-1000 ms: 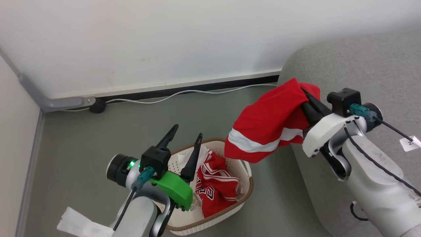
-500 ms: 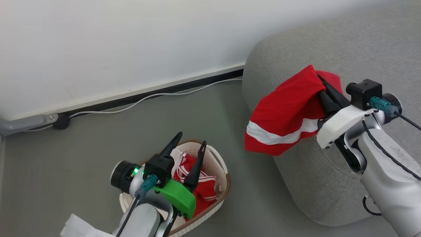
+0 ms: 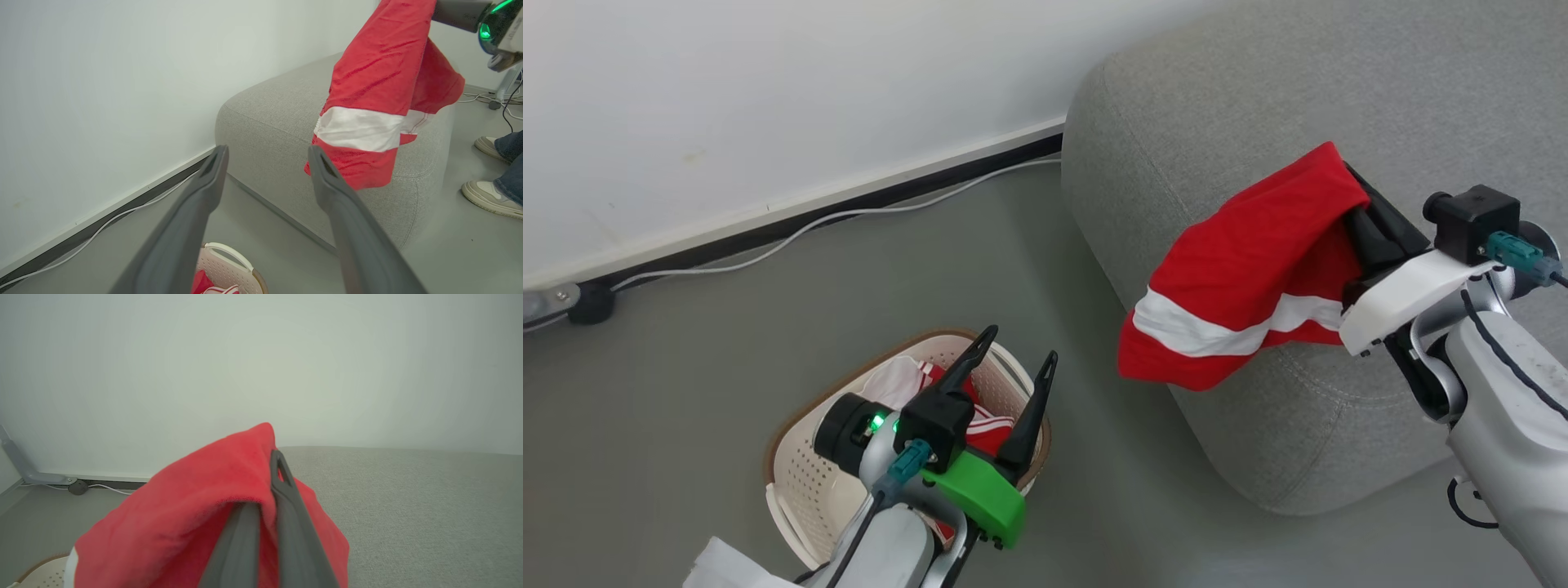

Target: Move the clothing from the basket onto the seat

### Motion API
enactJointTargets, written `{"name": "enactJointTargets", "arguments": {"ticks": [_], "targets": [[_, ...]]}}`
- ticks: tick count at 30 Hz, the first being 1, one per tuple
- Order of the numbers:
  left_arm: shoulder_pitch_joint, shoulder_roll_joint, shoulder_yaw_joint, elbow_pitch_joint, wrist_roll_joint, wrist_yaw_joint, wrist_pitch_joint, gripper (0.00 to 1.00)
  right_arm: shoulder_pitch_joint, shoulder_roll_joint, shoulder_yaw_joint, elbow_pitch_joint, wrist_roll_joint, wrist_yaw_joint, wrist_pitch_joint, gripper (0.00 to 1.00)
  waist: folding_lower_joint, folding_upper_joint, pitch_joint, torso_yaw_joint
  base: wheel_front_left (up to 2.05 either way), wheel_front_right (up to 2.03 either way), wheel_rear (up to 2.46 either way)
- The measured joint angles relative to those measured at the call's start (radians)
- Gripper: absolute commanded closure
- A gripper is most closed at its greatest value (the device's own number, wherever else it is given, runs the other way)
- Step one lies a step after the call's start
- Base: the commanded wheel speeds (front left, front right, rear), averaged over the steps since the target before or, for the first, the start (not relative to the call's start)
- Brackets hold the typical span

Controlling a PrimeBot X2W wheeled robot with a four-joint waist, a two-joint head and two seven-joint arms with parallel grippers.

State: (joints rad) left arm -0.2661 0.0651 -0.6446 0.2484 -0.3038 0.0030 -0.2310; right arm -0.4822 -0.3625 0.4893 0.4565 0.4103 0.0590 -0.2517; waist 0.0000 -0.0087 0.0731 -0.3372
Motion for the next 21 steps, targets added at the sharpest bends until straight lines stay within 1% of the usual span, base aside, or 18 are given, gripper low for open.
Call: {"name": "enactJointTargets", "arguments": {"ticks": [2,6,7,10,14,21], "targets": [[-0.002,-0.001,-0.006,-0.005,0.004,-0.003,0.0,0.0,0.0,-0.004,-0.013,-0.01,0.007,-0.007,0.0,1.0,0.0,0.0,0.017,-0.004,0.0,0.0,0.0],[-0.014,-0.001,-0.015,-0.016,0.011,-0.003,0.0,0.0,-0.001,-0.007,-0.043,-0.025,0.025,-0.01,0.0,1.0,0.0,0.0,0.053,-0.005,0.0,0.0,0.0],[-0.022,-0.001,-0.016,-0.019,0.017,-0.003,0.001,0.0,-0.003,-0.008,-0.048,-0.026,0.027,-0.017,0.0,1.0,0.0,0.0,0.063,-0.004,0.0,0.0,0.0],[-0.046,-0.001,-0.02,-0.033,0.023,-0.004,0.003,0.0,-0.026,-0.012,-0.064,-0.031,0.031,-0.017,0.0,1.0,0.0,0.0,0.093,0.002,0.0,0.0,0.0],[-0.071,-0.001,-0.025,-0.05,0.032,-0.004,0.021,0.0,-0.118,-0.026,-0.09,-0.044,0.032,-0.017,0.004,1.0,0.0,0.0,0.137,0.017,0.0,0.0,0.0],[-0.141,0.0,-0.042,-0.096,0.073,-0.017,0.046,0.0,-0.331,-0.084,-0.14,-0.045,0.031,-0.017,0.058,1.0,0.0,0.0,0.225,0.051,0.0,0.0,0.0]]}}
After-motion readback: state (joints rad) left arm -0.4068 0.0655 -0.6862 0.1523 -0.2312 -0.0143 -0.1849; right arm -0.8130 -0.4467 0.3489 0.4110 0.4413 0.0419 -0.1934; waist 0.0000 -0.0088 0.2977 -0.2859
